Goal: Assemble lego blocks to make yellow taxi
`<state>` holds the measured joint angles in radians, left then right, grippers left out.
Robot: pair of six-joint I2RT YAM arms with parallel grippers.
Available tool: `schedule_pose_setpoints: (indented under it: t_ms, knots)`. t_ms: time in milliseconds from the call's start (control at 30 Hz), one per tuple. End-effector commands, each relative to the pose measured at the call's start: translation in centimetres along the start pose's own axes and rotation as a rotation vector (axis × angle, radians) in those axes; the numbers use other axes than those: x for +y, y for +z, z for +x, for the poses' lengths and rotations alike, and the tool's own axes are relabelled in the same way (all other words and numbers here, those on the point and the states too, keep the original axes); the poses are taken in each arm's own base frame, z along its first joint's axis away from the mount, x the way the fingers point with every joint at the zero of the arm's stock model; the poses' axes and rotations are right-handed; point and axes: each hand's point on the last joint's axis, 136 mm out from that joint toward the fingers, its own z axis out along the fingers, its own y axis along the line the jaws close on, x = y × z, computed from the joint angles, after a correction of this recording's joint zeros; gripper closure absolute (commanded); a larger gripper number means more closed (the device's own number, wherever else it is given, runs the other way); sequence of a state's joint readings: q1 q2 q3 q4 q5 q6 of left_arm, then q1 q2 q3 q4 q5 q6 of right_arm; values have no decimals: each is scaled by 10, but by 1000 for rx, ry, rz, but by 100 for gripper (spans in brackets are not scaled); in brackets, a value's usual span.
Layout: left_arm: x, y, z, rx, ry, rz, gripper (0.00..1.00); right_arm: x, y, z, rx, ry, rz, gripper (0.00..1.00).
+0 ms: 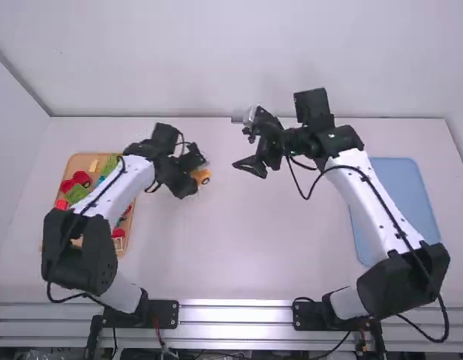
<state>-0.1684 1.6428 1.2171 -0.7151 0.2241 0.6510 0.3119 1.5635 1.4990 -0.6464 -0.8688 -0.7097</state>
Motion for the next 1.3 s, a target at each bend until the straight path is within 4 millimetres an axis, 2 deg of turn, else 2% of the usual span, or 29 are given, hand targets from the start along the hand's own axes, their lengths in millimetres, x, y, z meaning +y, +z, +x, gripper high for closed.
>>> schedule_pose_setpoints:
  t_ms: [0,133,233,267,300,467,633,700,767,900,933,1067,1167,1267]
  knots:
    - [-17,21,-3,55,107,30,96,14,-24,-20,-110,-123,-57,2]
    - [-49,52,-2,119,265,113,98,12,-36,-8,-165,-89,-67,1]
    - [-75,74,-2,152,443,178,85,4,-42,3,-179,-46,-44,1]
    - [-75,74,-2,152,443,178,85,4,-42,3,-179,-46,-44,1]
    - [-83,82,-4,154,494,188,81,0,-43,6,-177,-24,-28,1]
    - [-89,102,-12,165,542,149,74,-1,-43,7,-175,-22,-19,1]
    - [-97,118,-8,184,561,167,76,-3,-43,8,-163,-20,-6,1]
    - [-96,126,-8,186,562,164,68,-3,-43,9,-161,-19,-6,2]
    - [-96,128,-6,188,569,167,62,-3,-43,8,-162,-19,-7,2]
    - [-96,131,-4,186,576,165,30,-4,-43,9,-160,-22,-1,2]
    - [-94,131,-4,184,572,162,1,-4,-43,9,-160,-23,-1,1]
    - [-92,123,-10,188,577,150,1,-6,-43,6,-167,-27,4,2]
    - [-86,105,-21,180,549,129,1,-13,-43,6,-158,-15,36,1]
    - [-65,79,-32,173,486,56,1,-20,-36,6,-131,-5,75,1]
